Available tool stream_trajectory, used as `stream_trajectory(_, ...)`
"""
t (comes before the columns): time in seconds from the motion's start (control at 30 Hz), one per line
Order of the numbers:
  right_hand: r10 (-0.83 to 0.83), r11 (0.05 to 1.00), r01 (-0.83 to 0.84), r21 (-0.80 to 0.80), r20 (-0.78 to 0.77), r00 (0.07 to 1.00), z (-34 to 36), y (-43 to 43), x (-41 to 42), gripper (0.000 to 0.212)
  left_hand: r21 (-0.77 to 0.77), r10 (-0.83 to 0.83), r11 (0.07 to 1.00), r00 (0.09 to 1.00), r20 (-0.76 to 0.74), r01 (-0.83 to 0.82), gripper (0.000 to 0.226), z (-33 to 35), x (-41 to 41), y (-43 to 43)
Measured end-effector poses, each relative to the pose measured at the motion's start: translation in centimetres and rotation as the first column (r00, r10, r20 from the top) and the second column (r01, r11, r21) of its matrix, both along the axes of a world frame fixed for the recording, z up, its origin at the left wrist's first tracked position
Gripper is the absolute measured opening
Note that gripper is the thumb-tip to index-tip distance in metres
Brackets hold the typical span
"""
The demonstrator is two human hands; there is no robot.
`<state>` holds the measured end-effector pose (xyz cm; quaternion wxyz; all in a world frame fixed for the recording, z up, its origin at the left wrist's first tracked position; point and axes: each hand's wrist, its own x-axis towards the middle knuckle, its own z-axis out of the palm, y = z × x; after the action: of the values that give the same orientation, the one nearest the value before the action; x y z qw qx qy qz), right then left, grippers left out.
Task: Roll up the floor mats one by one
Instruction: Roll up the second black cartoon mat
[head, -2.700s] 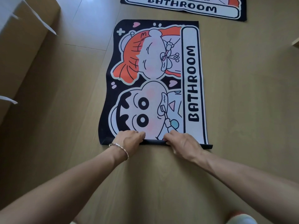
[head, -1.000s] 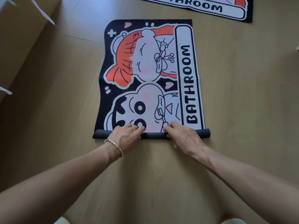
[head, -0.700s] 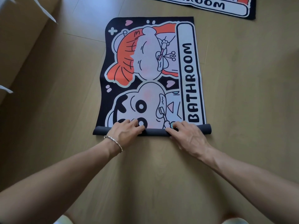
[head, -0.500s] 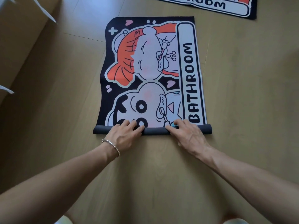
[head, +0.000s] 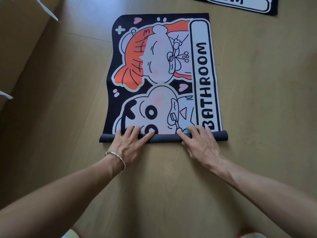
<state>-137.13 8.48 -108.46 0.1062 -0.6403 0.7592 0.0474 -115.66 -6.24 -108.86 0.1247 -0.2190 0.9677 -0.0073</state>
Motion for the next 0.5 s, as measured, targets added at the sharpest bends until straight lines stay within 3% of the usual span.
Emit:
stream_trajectory(0.07, 0.015, 0.999, -0.013, 0.033, -0.049, 0.999, -0.7, 0.5, 0.7, 0.043, 0.040, 0.064, 0.997, 0.998, 0.015, -0.064, 0.057, -0.4, 0.0, 0.3)
stream_trajectory(0.2, -0.071, 0.968, 0.069, 0.239, 0.001, 0.997, -0.5, -0.3, 0.9, 0.082, 0.152, 0.103, 0.980, 0.976, 0.190, -0.133, 0.073, -0.6, -0.6, -0.2)
stream_trajectory(0.3, -0.091, 0.937, 0.071, 0.342, 0.043, 0.995, -0.1, -1.5, 0.1, 0.107, 0.180, 0.116, 0.973, 0.978, 0.176, -0.147, 0.080, -0.7, -0.7, -0.7)
stream_trajectory(0.5, -0.156, 0.938, 0.127, 0.323, 0.067, 0.986, -0.2, -3.6, -0.9, 0.100, 0.176, 0.207, 0.955, 0.962, 0.178, -0.238, 0.073, -0.5, -2.2, -2.1)
